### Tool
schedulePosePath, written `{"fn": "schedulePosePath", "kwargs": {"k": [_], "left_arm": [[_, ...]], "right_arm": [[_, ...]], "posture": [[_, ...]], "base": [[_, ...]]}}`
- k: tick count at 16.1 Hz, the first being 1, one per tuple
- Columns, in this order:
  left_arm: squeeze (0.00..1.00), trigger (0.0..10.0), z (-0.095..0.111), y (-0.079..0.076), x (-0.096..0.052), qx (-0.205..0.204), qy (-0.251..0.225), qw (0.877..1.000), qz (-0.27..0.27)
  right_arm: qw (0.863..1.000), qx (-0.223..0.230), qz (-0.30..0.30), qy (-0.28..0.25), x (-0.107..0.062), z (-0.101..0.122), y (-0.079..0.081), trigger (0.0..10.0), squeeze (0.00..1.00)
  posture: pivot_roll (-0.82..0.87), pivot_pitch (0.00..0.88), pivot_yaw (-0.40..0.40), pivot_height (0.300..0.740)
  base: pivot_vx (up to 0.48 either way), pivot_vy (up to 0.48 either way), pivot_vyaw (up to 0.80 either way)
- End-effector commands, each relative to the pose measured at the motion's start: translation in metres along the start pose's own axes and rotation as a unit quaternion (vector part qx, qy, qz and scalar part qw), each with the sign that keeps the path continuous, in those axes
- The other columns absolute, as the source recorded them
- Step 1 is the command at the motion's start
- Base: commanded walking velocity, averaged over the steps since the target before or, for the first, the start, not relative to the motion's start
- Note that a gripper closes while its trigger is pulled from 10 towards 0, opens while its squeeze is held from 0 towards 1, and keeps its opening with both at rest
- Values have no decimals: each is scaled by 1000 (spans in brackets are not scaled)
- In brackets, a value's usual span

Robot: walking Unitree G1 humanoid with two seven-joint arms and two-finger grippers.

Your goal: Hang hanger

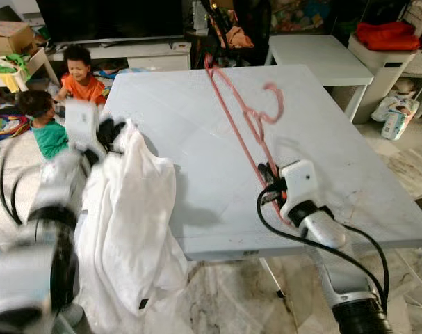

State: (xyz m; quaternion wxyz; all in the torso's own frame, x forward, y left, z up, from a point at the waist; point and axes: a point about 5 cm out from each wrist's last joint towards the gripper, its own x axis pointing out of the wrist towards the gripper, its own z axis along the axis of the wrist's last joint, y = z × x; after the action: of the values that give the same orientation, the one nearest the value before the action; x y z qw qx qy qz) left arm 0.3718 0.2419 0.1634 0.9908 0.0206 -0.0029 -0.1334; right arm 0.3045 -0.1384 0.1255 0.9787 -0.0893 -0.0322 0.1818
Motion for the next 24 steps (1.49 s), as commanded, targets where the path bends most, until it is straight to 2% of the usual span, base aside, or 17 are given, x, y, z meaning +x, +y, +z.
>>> {"fn": "schedulePosePath", "kwargs": {"k": [1,4,5,6,8,10,11,13,14,17,18,19,20,21,22,24], "left_arm": [[1000,10000,8,-5,-2,-4,-15,1000,-21],[1000,10000,-15,-42,-56,-63,12,998,-22],[1000,10000,-21,-50,-69,-73,20,997,-16],[1000,10000,-28,-52,-80,-68,27,997,8],[1000,10000,-33,-55,-93,-59,47,997,30],[1000,10000,-46,-58,-113,-90,100,987,92],[1000,10000,-47,-56,-117,-121,103,979,127],[1000,10000,-50,-59,-116,-151,109,972,142],[1000,10000,-52,-61,-115,-155,120,970,144],[1000,10000,-65,-66,-110,-125,195,964,133],[1000,10000,-66,-66,-110,-124,202,963,132],[404,10000,-68,-66,-108,-118,214,962,118],[0,10000,-70,-66,-107,-115,219,962,115],[0,627,-71,-65,-104,-115,214,963,112],[0,0,-72,-64,-102,-118,217,962,112],[0,0,-76,-63,-102,-118,229,960,111]], "right_arm": [[1000,-2,9,8,-1,-2,4,10000,0],[1000,-4,13,22,-1,-7,3,10000,0],[999,-5,15,27,0,-9,3,10000,0],[999,-6,18,31,1,-10,4,10000,0],[999,-9,23,34,2,-10,5,10000,0],[999,-11,32,38,5,-11,8,10000,0],[998,-14,36,41,5,-12,10,10000,0],[998,-15,37,43,4,-13,10,10000,0],[998,-16,37,44,4,-13,9,10000,0],[998,-18,36,47,2,-14,9,10000,0],[998,-18,36,47,2,-14,10,10000,0],[998,-18,36,47,2,-14,10,10000,0],[998,-18,36,47,2,-14,10,10000,0],[998,-18,35,48,2,-14,10,10000,0],[998,-18,35,48,2,-15,10,10000,0],[998,-17,41,48,2,-15,14,10000,0]], "posture": [[-82,0,19,736],[-53,0,12,736],[-45,0,8,736],[-36,0,2,736],[-31,0,-2,736],[-23,0,-9,736],[-26,0,-7,736],[-30,0,-6,736],[-35,0,-2,736],[-39,0,2,736],[-43,0,5,736],[-46,0,8,736],[-47,0,9,736],[-46,0,10,736],[-44,0,9,736],[-48,0,10,736]], "base": [[0,0,0],[0,0,0],[0,0,0],[0,0,0],[0,0,0],[0,0,0],[0,0,0],[0,0,0],[0,0,0],[0,0,0],[0,0,0],[0,0,0],[0,0,0],[0,0,0],[0,0,0],[0,0,0]]}}
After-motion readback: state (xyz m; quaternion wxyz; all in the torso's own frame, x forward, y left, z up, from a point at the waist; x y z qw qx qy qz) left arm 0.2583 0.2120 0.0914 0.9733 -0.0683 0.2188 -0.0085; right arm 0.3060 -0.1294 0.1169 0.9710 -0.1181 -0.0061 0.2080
